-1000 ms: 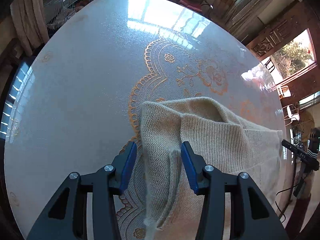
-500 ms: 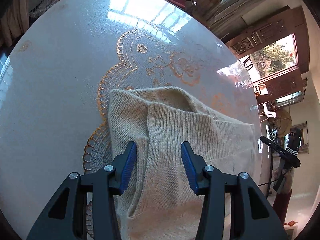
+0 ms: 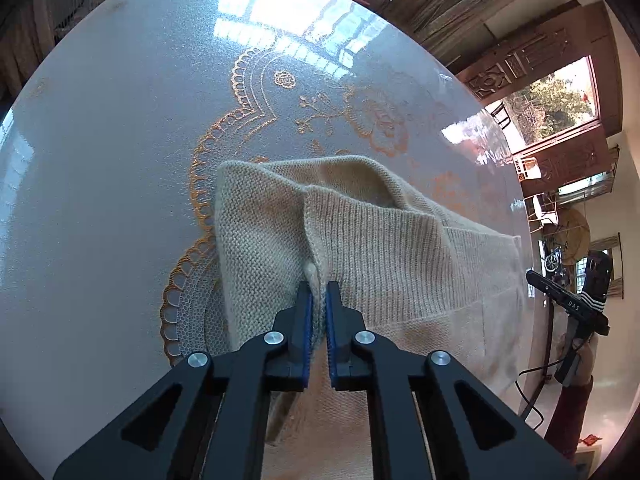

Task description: Fold clothes

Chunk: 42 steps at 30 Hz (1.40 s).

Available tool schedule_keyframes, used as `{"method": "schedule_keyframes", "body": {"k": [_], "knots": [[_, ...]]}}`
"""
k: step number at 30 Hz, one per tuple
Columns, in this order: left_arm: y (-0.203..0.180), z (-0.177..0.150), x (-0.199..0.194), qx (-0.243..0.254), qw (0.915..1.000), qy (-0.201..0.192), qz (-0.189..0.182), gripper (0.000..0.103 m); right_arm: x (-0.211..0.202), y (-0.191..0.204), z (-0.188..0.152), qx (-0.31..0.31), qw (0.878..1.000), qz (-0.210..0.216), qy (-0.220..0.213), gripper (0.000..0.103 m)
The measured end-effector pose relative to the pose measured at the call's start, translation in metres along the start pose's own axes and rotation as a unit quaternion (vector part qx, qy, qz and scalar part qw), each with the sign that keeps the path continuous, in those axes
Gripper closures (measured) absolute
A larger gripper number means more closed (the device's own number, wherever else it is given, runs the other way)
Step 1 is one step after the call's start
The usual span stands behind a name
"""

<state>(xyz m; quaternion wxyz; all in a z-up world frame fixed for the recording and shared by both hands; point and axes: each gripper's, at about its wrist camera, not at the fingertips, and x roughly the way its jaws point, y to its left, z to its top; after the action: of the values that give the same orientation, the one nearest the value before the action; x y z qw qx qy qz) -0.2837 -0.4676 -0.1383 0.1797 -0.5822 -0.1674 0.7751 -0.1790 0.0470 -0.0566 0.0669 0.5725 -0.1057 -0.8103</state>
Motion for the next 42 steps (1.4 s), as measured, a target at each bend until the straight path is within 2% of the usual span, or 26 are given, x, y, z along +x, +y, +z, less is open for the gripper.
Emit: {"method": "schedule_keyframes", "body": {"k": [5, 10, 12, 14, 16, 18, 20, 24, 27, 30, 31, 33, 35, 36, 37, 39, 42], "knots": [[-0.008, -0.004, -0.013, 0.022, 0.998, -0.06, 0.002, 0.1, 0.006, 0.007, -0.001, -0.004, 1.0, 0.002, -0.001, 0.069], [-0.016, -0.009, -0.026, 0.044, 0.9919, -0.119, 0.005, 0.1, 0.015, 0.017, -0.002, -0.031, 0.999, -0.044, 0.0, 0.069], [-0.02, 0.0, -0.03, 0.047, 0.988, -0.147, 0.004, 0.1, 0.017, 0.019, 0.0, -0.033, 0.998, -0.051, -0.005, 0.069], [-0.021, 0.008, -0.025, 0.04, 0.9878, -0.149, 0.022, 0.1, 0.02, 0.019, 0.001, -0.036, 0.998, -0.059, -0.004, 0.069], [-0.024, 0.006, -0.013, 0.06, 0.9875, -0.136, 0.052, 0.1, 0.026, 0.019, 0.001, -0.039, 0.997, -0.067, 0.01, 0.069], [-0.022, 0.006, 0.014, 0.06, 0.9899, -0.097, 0.085, 0.1, 0.029, 0.019, -0.001, -0.043, 0.996, -0.07, 0.022, 0.069], [-0.008, 0.004, 0.027, 0.03, 0.9917, -0.087, 0.09, 0.099, 0.027, 0.014, 0.0, -0.031, 0.997, -0.067, 0.027, 0.069], [-0.017, 0.001, 0.014, 0.035, 0.9899, -0.126, 0.055, 0.099, 0.028, 0.003, 0.006, -0.02, 0.995, -0.098, 0.023, 0.069], [-0.031, 0.003, 0.005, 0.064, 0.9848, -0.144, 0.073, 0.099, 0.02, -0.004, 0.011, -0.014, 0.992, -0.127, 0.001, 0.069], [-0.03, 0.001, 0.0, 0.08, 0.9812, -0.161, 0.071, 0.099, 0.001, -0.022, 0.015, 0.052, 0.998, -0.011, -0.027, 0.069], [-0.031, 0.001, 0.002, 0.082, 0.9807, -0.161, 0.075, 0.099, -0.003, -0.03, 0.017, 0.075, 0.997, 0.008, -0.035, 0.068], [-0.032, 0.005, 0.009, 0.076, 0.9794, -0.167, 0.086, 0.099, -0.008, -0.043, 0.023, 0.098, 0.994, 0.021, -0.048, 0.065], [-0.033, 0.008, 0.015, 0.068, 0.9774, -0.179, 0.09, 0.099, -0.001, -0.052, 0.028, 0.114, 0.992, 0.044, -0.035, 0.065], [-0.03, 0.006, 0.014, 0.062, 0.9773, -0.186, 0.08, 0.099, 0.003, -0.055, 0.03, 0.119, 0.991, 0.054, -0.026, 0.064], [-0.027, 0.006, 0.015, 0.059, 0.9787, -0.183, 0.071, 0.099, 0.011, -0.056, 0.031, 0.122, 0.99, 0.063, -0.015, 0.064], [-0.02, 0.004, 0.021, 0.049, 0.9806, -0.166, 0.092, 0.098, 0.025, -0.058, 0.033, 0.125, 0.989, 0.082, 0.007, 0.064], [-0.019, -0.003, 0.027, 0.056, 0.9839, -0.142, 0.094, 0.098, 0.042, -0.045, 0.029, 0.096, 0.99, 0.098, 0.027, 0.065]]}}
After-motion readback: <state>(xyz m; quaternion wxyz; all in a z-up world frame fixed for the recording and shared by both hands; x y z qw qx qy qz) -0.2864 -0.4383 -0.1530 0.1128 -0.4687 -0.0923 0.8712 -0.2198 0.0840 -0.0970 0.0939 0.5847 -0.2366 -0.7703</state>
